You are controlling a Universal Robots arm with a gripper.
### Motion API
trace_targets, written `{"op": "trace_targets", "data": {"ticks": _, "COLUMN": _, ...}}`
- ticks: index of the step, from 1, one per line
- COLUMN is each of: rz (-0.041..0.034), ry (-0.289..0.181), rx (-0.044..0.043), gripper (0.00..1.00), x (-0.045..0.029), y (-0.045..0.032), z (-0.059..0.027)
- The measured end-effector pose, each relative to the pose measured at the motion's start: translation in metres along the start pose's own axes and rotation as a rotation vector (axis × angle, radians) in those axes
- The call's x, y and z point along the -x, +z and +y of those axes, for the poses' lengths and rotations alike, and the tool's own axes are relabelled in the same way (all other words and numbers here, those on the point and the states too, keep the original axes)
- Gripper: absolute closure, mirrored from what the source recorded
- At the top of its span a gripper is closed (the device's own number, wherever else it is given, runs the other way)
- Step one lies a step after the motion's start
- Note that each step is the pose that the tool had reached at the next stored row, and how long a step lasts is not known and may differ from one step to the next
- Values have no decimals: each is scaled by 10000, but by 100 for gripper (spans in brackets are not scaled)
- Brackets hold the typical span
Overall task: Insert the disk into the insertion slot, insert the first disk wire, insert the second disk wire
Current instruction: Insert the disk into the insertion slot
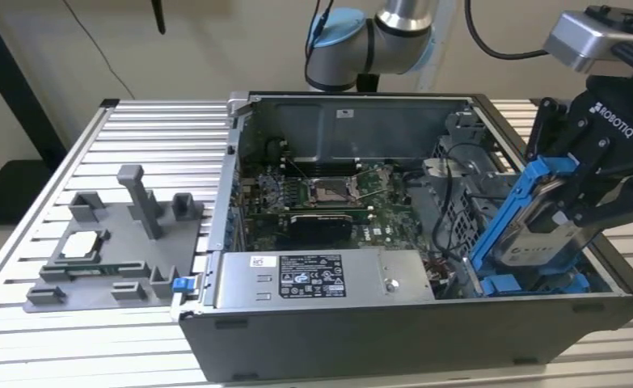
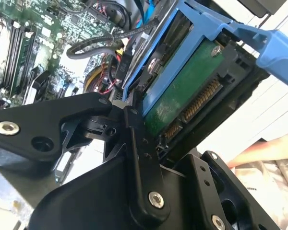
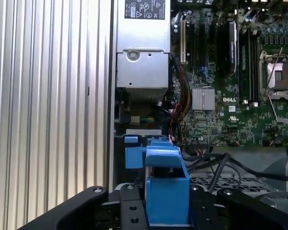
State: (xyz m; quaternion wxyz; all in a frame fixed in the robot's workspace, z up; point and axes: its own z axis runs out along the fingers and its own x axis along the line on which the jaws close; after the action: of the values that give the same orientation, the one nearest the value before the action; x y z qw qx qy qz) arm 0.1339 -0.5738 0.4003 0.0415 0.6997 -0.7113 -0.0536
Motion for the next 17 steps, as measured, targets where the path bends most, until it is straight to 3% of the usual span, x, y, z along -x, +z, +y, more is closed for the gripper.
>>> {"op": "trace_targets", "data": {"ticks": 9, "rz": -7, "ry": -12, "rx": 1, "gripper": 100, "x": 17, "y": 156, "z": -24}}
{"op": "trace_targets", "data": {"ticks": 16, "rz": -30, "ry": -16, "rx": 2, "gripper": 100, "x": 17, "y": 159, "z": -24}}
{"op": "trace_targets", "data": {"ticks": 17, "rz": -41, "ry": -20, "rx": -1, "gripper": 0, "x": 19, "y": 160, "z": -25}}
